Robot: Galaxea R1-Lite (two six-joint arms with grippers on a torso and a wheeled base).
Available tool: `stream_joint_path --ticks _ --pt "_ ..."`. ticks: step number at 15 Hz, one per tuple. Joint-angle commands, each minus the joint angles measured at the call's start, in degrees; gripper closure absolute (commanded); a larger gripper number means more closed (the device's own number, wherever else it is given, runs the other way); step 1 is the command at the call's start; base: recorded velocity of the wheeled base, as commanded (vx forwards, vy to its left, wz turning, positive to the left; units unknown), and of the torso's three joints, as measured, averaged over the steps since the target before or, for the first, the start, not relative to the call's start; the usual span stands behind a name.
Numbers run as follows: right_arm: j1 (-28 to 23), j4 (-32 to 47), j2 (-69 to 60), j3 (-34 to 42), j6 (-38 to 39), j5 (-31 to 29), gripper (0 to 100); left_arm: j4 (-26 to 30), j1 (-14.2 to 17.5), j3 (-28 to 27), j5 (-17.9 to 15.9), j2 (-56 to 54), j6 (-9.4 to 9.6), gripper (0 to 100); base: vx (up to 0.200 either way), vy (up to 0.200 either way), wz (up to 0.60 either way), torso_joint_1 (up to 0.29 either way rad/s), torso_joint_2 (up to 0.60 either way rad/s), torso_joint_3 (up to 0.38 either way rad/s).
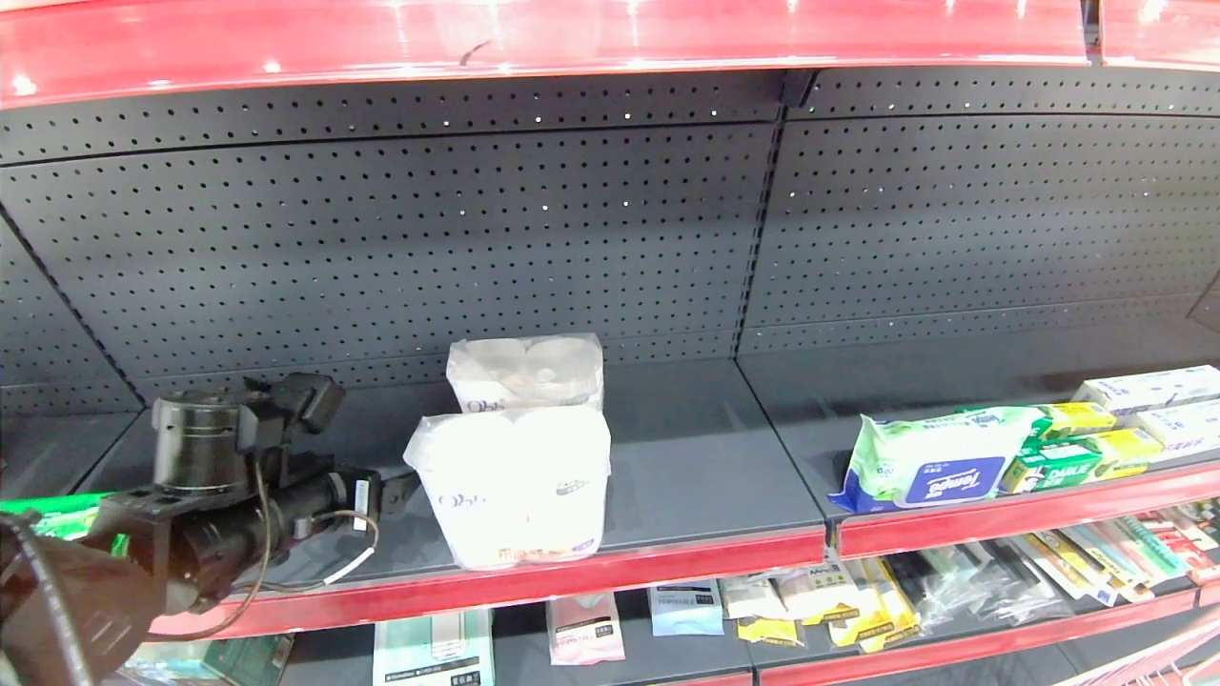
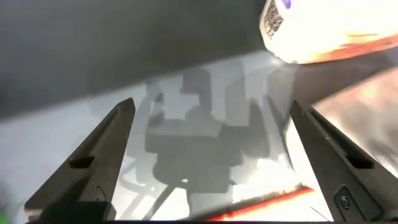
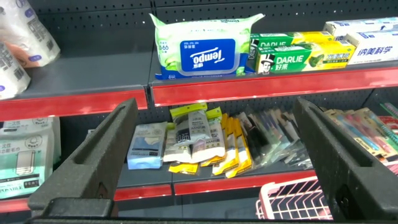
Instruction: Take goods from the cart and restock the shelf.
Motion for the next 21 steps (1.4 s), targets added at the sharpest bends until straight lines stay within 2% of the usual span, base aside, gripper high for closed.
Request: stream_joint_path --ticks 1,2,3,6,8,9,12,13,14,16,17,19,20,21 --pt "0.0 0.0 0.0 0.0 0.0 0.0 0 0.5 0.1 6.6 0.0 -15.4 1.06 0 0.0 0.0 0.0 0.0 0.0 0.0" --pt "0.0 0.0 0.0 0.0 0.0 0.0 0 2.4 0.6 9.0 0.0 -22.6 1.5 0 0.0 0.0 0.0 0.0 0.0 0.0" --pt "0.0 0.0 0.0 -0.1 0.0 0.0 0 6.8 1.4 9.5 0.0 -29.1 1.59 0 0.0 0.0 0.0 0.0 0.0 0.0" --pt "0.0 0.0 0.0 0.0 0.0 0.0 0 29.6 1.2 5.9 -0.5 -50.6 1.68 0 0.0 0.0 0.0 0.0 0.0 0.0" --pt "0.0 0.0 0.0 0.0 0.0 -0.1 0 50.7 0.8 0.6 -1.0 -68.0 1.68 0 0.0 0.0 0.0 0.0 0.0 0.0" --pt "0.0 0.0 0.0 0.0 0.1 -0.1 0 59.4 0.7 -1.1 -1.2 -76.3 1.68 0 0.0 0.0 0.0 0.0 0.0 0.0" --pt "0.0 0.0 0.0 0.0 0.0 0.0 0 75.9 0.6 -1.1 -1.2 -93.8 2.12 0 0.0 0.0 0.0 0.0 0.0 0.0" --pt "0.0 0.0 0.0 0.0 0.0 0.0 0 78.2 0.6 -1.5 0.1 -93.7 2.03 0 0.0 0.0 0.0 0.0 0.0 0.0" --pt "0.0 0.0 0.0 -0.1 -0.1 0.0 0 77.4 0.6 -1.0 0.3 -93.7 1.77 0 0.0 0.0 0.0 0.0 0.0 0.0" --pt "0.0 0.0 0.1 0.0 -0.2 -0.1 0 75.9 0.6 4.1 0.5 -93.7 1.68 0 0.0 0.0 0.0 0.0 0.0 0.0" --pt "0.0 0.0 0.1 0.0 -0.2 -0.1 0 72.3 0.6 7.2 0.9 -93.8 1.77 0 0.0 0.0 0.6 0.002 0.0 -0.002" --pt "0.0 0.0 0.0 0.0 -0.2 -0.1 0 60.7 0.6 14.5 1.3 -93.7 2.47 0 0.0 0.0 0.6 0.002 0.0 0.0" --pt "0.0 0.0 0.0 0.0 -0.2 -0.1 0 56.6 0.6 16.3 1.4 -93.7 1.5 0 0.0 0.0 0.6 0.002 0.0 -0.002" --pt "0.0 0.0 0.1 0.0 -0.1 -0.1 0 56.4 0.6 16.6 1.6 -93.7 0.45 0 0.0 0.0 0.6 0.012 0.0 -0.007"
